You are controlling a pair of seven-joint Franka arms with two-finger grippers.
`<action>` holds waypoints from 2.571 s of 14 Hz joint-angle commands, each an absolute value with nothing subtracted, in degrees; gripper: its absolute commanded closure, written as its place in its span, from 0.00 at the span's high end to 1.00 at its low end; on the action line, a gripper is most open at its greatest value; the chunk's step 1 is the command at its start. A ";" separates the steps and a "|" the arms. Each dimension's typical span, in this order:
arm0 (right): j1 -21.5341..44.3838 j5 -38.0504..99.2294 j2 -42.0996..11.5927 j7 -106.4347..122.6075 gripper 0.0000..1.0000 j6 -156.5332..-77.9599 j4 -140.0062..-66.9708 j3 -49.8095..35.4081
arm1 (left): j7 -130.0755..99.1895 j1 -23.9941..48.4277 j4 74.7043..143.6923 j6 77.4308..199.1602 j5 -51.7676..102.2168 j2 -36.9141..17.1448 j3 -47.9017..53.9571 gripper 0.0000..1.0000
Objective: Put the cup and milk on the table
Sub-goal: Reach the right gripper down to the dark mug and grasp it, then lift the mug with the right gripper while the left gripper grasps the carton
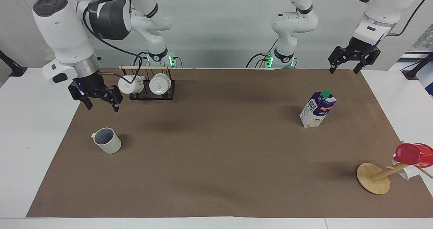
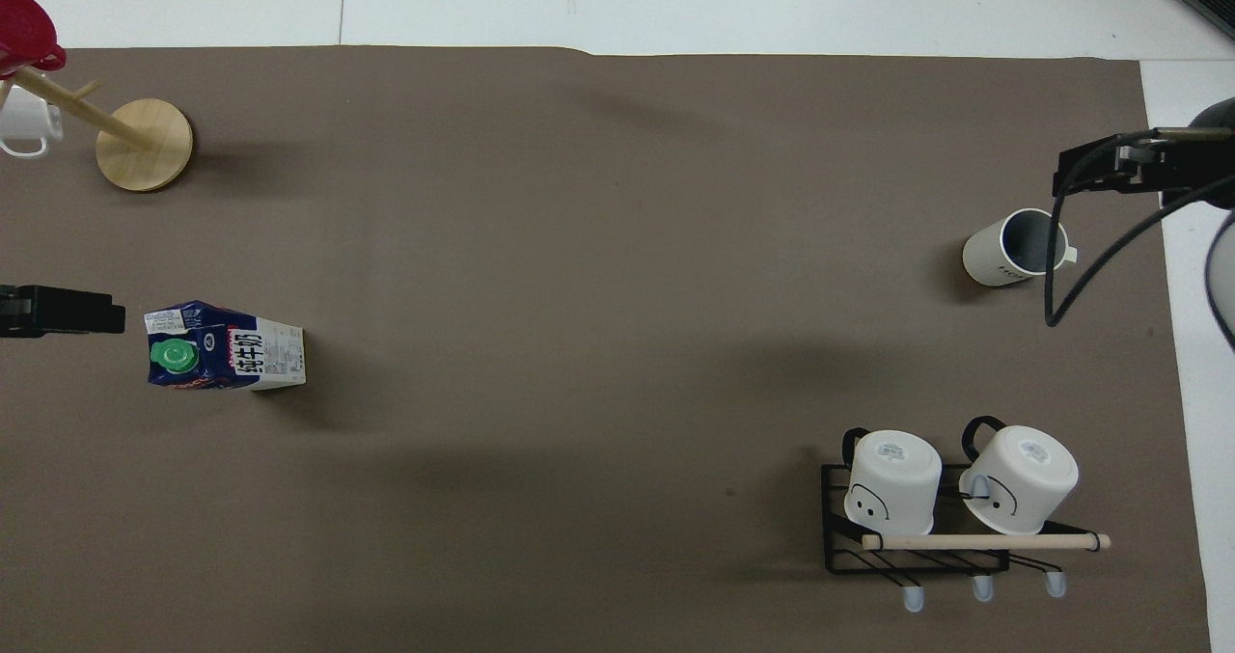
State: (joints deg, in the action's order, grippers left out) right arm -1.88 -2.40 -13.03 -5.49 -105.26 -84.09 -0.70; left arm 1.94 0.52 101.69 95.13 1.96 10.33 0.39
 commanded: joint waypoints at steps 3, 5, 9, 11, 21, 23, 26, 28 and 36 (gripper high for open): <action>-2.81 -1.32 -18.01 -3.95 1.00 -111.87 -84.46 -1.14 | 2.11 0.00 100.90 94.13 2.46 10.11 0.62 1.00; -2.73 -1.49 -19.68 -3.96 1.00 -113.98 -84.46 -1.14 | 2.11 0.00 100.90 94.13 2.46 10.11 0.62 1.00; -2.37 -1.23 -22.06 -4.13 1.00 -117.94 -85.60 -1.14 | 2.11 0.00 100.90 94.13 2.46 10.11 0.62 1.00; -2.29 -1.32 -22.41 -4.22 1.00 -119.00 -86.48 -1.14 | 2.11 0.00 100.90 94.13 2.46 10.11 0.62 1.00; -2.02 -1.23 -23.91 -4.39 1.00 -121.03 -87.45 -1.14 | 2.02 0.26 100.90 94.13 2.46 10.20 0.70 1.00; -1.93 -1.23 -23.91 -4.39 1.00 -121.11 -88.06 -1.14 | 2.20 0.53 100.99 94.48 2.37 10.20 0.79 1.00; -2.11 -1.14 -23.03 -4.13 1.00 -123.31 -91.48 -1.14 | 2.46 0.53 102.21 94.57 2.46 10.81 0.88 1.00; -2.46 -1.14 -22.41 -4.30 1.00 -123.40 -93.33 -1.14 | 2.72 0.53 104.31 95.35 2.37 11.51 0.88 1.00; -5.97 -1.32 -19.42 -3.69 1.00 -124.79 -100.89 -1.05 | 3.34 0.79 120.75 114.41 2.02 12.92 0.88 1.00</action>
State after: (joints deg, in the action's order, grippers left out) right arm -4.81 -2.40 -21.27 -5.49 -121.95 -96.90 -0.62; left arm 2.31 0.54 115.85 109.89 1.96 10.73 1.06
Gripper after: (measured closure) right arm 0.000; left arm 0.000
